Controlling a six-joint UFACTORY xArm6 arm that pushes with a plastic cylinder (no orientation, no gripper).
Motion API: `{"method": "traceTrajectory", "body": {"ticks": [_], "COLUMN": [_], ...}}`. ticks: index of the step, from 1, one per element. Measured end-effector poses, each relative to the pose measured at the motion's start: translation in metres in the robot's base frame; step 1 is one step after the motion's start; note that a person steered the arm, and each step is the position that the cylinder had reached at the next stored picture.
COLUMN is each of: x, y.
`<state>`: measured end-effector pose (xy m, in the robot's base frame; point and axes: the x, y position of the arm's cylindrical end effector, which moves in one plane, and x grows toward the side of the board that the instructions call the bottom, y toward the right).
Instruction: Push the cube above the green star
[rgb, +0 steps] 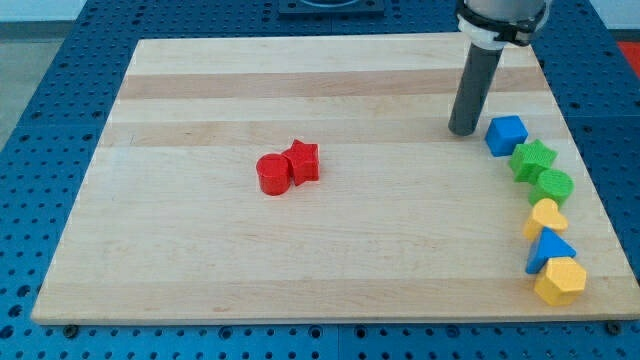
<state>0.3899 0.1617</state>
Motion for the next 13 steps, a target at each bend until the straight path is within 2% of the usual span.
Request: {"method": "traceTrajectory", "body": {"ticks": [8, 11, 13], "x": [0.018, 0.009, -0.017], "y": [0.030, 0.023, 0.025]}}
